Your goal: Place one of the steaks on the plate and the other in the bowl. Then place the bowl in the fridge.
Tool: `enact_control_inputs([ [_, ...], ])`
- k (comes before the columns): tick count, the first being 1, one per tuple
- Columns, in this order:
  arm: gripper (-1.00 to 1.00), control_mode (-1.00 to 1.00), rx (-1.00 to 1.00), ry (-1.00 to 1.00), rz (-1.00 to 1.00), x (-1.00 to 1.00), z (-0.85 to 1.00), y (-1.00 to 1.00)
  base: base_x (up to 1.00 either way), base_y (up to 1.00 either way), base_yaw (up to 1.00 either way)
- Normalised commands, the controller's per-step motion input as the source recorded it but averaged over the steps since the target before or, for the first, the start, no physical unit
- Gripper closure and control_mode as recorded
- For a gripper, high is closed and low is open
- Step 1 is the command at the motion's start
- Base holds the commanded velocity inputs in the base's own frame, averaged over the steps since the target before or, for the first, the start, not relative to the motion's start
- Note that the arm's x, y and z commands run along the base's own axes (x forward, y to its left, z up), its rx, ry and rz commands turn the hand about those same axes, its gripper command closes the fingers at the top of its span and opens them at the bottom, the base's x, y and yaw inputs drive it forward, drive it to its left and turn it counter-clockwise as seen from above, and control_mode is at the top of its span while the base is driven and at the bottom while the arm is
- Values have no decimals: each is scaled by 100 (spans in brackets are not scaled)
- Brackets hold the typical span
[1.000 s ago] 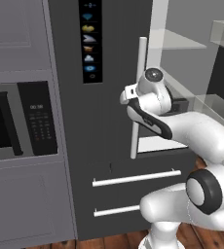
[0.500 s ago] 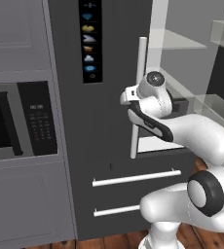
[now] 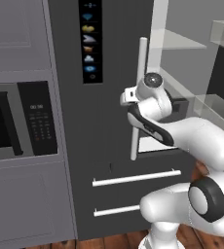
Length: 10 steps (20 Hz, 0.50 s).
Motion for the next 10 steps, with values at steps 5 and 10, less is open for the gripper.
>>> enact_control_inputs([
  [5,100,-100,-3,0,-27,-71,0,8,0,0,0],
  [10,100,-100,-13,6,-29,-95,0,35,0,0,0],
])
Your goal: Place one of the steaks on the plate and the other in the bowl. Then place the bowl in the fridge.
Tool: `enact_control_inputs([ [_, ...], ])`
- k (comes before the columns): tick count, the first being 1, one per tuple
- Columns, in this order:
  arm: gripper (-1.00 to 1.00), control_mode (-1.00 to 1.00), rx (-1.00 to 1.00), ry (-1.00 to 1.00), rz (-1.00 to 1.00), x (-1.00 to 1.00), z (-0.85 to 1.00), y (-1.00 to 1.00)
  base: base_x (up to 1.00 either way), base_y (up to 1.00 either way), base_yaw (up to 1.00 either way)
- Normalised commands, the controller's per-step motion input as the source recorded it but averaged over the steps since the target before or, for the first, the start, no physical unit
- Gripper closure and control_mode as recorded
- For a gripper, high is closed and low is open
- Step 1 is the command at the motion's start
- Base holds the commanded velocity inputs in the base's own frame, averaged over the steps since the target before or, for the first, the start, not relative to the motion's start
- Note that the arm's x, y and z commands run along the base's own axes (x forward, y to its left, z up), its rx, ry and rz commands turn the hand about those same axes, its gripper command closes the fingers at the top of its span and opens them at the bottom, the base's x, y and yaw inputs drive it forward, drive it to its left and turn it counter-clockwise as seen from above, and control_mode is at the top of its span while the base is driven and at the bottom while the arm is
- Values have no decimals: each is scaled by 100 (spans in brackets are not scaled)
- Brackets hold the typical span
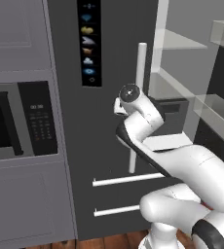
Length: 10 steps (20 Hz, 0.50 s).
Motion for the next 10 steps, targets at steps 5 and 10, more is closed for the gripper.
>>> enact_control_inputs([
  [5,100,-100,-25,14,-23,-96,0,41,0,0,0],
  [10,100,-100,-20,16,-21,-89,0,58,0,0,0],
])
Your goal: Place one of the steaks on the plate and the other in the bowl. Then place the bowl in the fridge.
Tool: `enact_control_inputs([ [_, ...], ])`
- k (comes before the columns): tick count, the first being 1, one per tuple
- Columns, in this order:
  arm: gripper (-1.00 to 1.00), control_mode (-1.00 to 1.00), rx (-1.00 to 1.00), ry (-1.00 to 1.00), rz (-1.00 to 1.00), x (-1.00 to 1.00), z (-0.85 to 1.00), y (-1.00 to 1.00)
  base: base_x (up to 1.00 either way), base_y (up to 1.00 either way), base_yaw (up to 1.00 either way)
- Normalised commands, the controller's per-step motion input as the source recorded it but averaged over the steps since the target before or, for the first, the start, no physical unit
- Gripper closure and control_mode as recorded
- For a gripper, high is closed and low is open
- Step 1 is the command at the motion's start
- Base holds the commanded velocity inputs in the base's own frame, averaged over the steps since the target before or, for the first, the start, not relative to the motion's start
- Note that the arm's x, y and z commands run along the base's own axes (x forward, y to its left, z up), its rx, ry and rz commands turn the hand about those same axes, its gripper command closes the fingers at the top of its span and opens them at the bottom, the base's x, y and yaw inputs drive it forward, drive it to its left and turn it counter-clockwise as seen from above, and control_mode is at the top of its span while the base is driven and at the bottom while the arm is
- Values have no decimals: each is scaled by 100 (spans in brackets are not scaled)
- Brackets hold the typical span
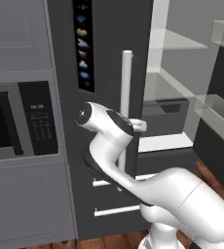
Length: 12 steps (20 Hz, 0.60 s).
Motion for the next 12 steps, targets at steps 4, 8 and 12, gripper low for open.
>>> enact_control_inputs([
  [4,100,-100,-10,12,-16,-84,0,71,0,0,0],
  [8,100,-100,-11,5,-12,-78,-5,79,0,0,0],
  [12,100,-100,0,0,-10,-39,-3,57,0,0,0],
])
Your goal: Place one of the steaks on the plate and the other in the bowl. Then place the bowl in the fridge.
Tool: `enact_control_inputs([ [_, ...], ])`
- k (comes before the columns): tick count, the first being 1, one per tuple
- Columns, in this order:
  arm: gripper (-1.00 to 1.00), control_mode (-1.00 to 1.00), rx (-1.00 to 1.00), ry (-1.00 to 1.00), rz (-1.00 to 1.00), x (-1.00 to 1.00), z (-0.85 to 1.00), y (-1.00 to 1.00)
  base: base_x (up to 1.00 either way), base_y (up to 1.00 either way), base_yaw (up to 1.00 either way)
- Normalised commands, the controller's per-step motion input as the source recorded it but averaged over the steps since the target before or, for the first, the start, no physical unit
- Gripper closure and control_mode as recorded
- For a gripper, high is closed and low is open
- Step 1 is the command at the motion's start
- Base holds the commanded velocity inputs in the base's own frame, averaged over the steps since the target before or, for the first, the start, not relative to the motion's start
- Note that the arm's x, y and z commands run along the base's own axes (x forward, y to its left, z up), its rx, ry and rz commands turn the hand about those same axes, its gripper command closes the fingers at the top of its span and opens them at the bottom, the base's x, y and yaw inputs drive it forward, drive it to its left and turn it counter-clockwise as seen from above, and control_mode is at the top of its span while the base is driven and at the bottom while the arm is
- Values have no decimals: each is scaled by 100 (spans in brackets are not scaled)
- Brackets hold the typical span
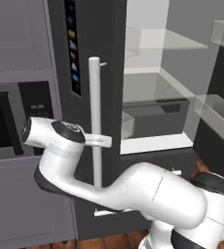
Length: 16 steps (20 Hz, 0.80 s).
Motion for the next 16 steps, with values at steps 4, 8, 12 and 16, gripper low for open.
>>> enact_control_inputs([
  [4,-100,-100,0,0,-8,-16,0,33,0,0,0],
  [8,-100,-100,0,0,-6,-8,0,4,0,0,0],
  [12,-100,-100,0,-2,-1,-10,0,13,0,0,0],
  [16,-100,-100,0,-14,0,-24,-20,50,0,0,0],
])
